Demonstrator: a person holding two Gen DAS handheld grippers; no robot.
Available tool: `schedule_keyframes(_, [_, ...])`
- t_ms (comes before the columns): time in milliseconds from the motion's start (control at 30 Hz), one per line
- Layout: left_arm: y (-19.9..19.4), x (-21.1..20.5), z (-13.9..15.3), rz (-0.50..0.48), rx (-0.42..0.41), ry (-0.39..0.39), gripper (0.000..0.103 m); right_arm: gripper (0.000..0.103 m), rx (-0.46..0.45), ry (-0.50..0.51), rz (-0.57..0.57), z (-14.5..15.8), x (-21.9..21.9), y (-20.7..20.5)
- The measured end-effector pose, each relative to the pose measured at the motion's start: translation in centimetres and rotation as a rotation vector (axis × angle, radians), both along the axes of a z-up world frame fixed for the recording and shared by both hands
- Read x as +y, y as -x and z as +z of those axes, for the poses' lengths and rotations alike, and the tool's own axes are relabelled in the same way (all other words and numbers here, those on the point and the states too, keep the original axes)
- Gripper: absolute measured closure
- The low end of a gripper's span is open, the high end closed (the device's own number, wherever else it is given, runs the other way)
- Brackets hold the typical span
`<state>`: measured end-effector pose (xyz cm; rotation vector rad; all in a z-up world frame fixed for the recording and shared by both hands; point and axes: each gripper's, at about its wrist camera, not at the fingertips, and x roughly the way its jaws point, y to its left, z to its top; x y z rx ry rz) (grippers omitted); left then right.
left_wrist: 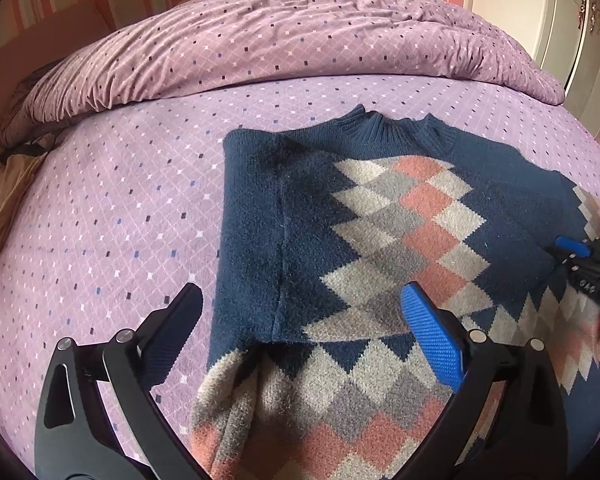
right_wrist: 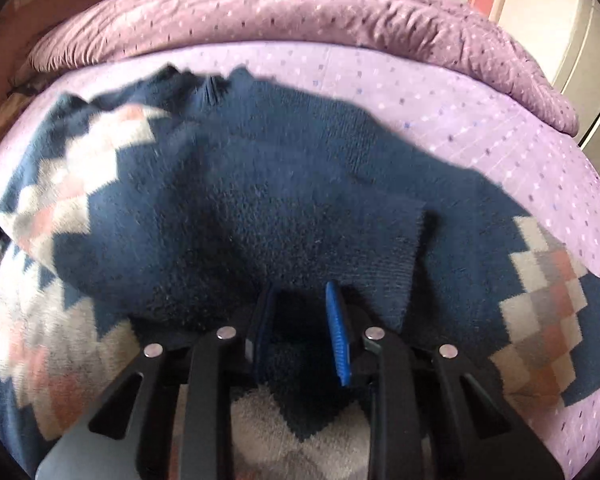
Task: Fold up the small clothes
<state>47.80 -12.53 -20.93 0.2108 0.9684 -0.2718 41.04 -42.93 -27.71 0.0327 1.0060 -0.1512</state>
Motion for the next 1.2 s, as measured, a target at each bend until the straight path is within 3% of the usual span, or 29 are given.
schedule_keyframes(100, [0.1,0.0,-0.8,-0.011,0.02,0.029,0.004,0.075,-0.05,-0.035,-0.014,2.3,0.3,1.6])
schedule_keyframes(300, [-0.4,-0.6,-4.0,-0.013,0.073,0.052,0.004,0.075,-0.04,0.0,-0.01,2.7,1.5,3.8])
schedule_keyframes(533, [-1.2,-1.6,-6.3,-0.029,0.077,-0.03,0.003,0.074,-0.046,-0.01,-0.049,3.1,-0.1,5.5])
schedule_keyframes(567, [-1.3,-1.6,-6.2,-0.03,0.077,-0.031,0.003,0.073,-0.054,-0.008,-0.067,3.4,-0.8,5.7])
schedule_keyframes(733, [-0.9,-1.9,-4.0,-0.036,0.051,-0.017,0.003,0.046,-0.102,0.052,-0.159,5.1,-5.0,7.1])
schedule_keyframes(1000, [0.9,-5.9,0.1,-0.09,-0.016,-0.075,0.003,0.03,-0.126,0.095,-0.309,6.2,-13.4,10.1])
schedule_keyframes(1200, [1.7,-9.7,2.3,-0.113,-0.012,-0.035,0.003,0.025,-0.12,0.098,-0.381,6.5,-19.1,13.5])
